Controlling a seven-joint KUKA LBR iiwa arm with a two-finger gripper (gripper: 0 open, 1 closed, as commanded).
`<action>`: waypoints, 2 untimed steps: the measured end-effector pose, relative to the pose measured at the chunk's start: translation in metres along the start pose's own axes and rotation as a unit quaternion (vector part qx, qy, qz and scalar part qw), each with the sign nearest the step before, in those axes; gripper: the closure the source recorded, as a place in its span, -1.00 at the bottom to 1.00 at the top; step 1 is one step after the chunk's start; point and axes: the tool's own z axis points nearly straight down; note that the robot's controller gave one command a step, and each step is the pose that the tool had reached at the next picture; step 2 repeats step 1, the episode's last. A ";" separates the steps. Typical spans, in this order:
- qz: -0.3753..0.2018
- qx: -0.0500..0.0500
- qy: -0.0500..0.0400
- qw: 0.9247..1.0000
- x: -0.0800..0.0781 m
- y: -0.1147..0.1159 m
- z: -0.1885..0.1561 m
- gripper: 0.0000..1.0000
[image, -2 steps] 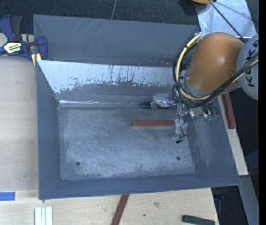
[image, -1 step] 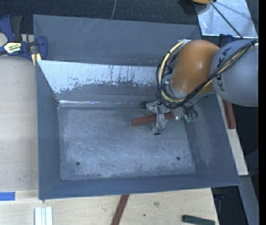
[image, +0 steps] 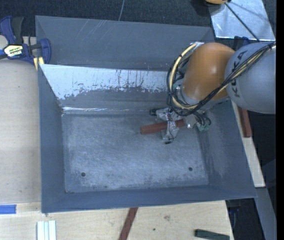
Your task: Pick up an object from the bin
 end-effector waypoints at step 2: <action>-0.027 0.002 -0.004 1.000 -0.008 0.005 -0.187 1.00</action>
Offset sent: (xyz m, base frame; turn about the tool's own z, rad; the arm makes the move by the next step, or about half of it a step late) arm 0.0000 0.0000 0.0000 0.0000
